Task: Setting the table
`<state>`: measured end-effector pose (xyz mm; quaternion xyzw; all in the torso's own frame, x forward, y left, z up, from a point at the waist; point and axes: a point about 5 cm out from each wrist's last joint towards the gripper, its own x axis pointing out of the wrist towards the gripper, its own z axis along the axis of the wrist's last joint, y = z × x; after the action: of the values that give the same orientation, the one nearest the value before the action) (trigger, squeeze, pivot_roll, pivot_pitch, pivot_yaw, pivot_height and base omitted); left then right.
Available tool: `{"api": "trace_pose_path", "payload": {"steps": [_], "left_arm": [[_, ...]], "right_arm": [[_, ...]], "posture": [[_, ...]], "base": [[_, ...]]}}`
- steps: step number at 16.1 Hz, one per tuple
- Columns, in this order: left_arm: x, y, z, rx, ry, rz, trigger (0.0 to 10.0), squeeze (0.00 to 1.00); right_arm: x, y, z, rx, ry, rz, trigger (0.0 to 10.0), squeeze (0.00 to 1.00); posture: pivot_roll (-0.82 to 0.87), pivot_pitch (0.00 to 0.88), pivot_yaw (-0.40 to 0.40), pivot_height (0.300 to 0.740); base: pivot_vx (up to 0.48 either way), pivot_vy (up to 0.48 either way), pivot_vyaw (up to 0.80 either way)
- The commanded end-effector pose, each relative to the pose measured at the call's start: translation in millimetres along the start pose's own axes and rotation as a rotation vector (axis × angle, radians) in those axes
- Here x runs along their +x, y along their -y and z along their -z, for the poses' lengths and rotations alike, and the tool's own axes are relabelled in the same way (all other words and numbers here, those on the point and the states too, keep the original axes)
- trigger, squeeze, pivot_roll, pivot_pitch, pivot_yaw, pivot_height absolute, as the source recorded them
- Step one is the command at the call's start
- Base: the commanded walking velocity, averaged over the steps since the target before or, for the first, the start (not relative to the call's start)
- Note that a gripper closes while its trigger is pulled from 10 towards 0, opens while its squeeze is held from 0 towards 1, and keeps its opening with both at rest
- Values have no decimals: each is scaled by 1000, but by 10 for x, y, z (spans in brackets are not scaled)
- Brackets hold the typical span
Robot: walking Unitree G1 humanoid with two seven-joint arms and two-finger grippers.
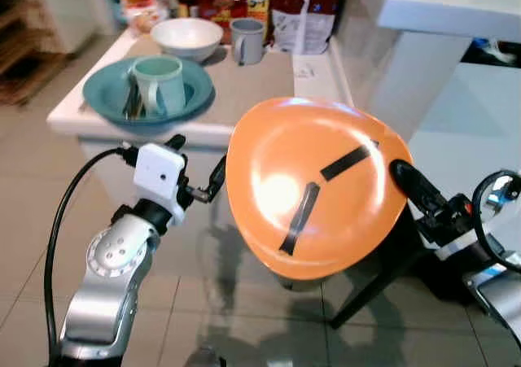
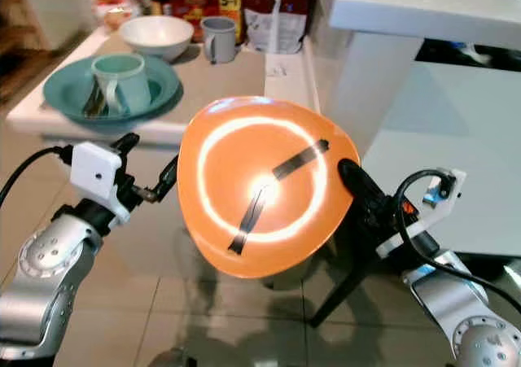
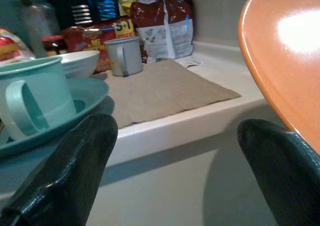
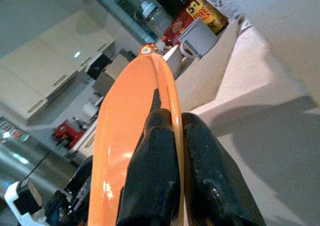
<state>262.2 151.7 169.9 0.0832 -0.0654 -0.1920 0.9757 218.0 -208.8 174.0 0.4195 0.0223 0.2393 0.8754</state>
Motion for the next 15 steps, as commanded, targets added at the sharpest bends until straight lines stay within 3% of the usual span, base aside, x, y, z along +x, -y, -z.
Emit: {"api": "trace_pose_path", "payload": {"steps": [1, 6, 10, 15], "left_arm": [[83, 83, -74, 2, 40, 31, 10000, 0], [206, 100, -104, 0, 59, 12, 10000, 0], [226, 144, -78, -13, 55, 31, 10000, 0], [252, 129, -108, -8, 68, 29, 10000, 0]], "right_arm": [[10, -40, -61, -40, 10, -7, 10000, 0], [57, -23, -139, -48, 31, 10, 10000, 0], [43, -82, -199, -69, 57, 12, 10000, 0], [94, -45, -200, -70, 62, 43, 10000, 0]], "posture": [[71, 39, -27, 740], [25, 60, -30, 740], [-16, 79, -2, 740], [-12, 76, 3, 740]], "base": [[0, -480, 581], [0, -480, 80], [0, -480, 0], [0, -480, 0]]}}
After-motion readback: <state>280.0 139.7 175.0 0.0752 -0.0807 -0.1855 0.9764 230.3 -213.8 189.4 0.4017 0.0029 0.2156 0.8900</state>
